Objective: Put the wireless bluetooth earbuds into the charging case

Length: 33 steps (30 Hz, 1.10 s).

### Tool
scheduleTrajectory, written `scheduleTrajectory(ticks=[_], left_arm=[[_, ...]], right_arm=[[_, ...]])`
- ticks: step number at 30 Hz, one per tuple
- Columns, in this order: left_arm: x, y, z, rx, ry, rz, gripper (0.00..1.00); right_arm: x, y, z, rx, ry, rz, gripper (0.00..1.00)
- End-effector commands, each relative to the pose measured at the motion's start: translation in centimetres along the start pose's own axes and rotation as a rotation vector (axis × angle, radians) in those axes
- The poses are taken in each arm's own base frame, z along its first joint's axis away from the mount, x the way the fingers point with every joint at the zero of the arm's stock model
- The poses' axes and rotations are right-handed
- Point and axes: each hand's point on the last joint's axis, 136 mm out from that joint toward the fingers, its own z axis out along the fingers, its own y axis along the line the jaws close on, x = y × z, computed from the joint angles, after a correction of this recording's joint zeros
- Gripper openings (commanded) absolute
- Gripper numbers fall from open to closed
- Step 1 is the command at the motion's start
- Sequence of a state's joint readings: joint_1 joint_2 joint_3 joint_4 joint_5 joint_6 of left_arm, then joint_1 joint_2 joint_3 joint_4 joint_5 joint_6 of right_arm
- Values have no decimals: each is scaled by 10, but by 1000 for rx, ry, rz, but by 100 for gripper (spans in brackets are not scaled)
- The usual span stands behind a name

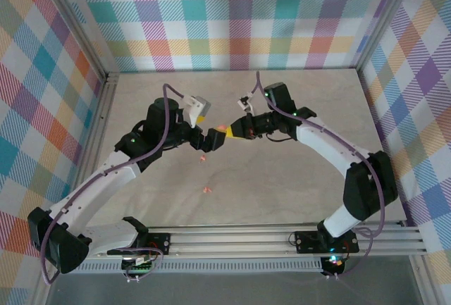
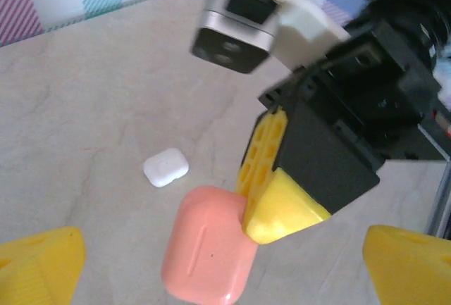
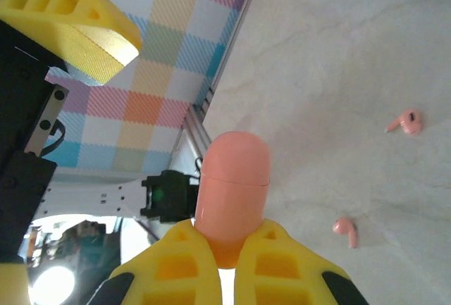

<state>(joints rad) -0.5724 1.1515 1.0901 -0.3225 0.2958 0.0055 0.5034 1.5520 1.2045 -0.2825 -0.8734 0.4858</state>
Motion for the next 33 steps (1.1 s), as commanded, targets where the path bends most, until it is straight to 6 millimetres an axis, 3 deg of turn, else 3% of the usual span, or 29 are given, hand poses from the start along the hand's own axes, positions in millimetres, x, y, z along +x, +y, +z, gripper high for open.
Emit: scheduleTrajectory(ticks=[1, 7, 17, 25, 33], left_arm=[[-11, 18, -5, -44, -76, -199, 100], [-16, 11, -16, 81, -215, -346, 100], [-41, -24, -25, 393, -342, -360, 93], [-59, -24, -14, 520, -425, -393, 90], [-63, -23, -7, 570, -441, -441, 84]], right_arm=[[-26, 16, -17, -3, -158, -116, 0], [-39, 35, -33, -38, -299, -264, 0], [-55, 61, -58, -94, -512, -392, 0], [-61, 75, -66, -190, -595, -404, 0], [-62, 81, -71, -231, -629, -406, 0]])
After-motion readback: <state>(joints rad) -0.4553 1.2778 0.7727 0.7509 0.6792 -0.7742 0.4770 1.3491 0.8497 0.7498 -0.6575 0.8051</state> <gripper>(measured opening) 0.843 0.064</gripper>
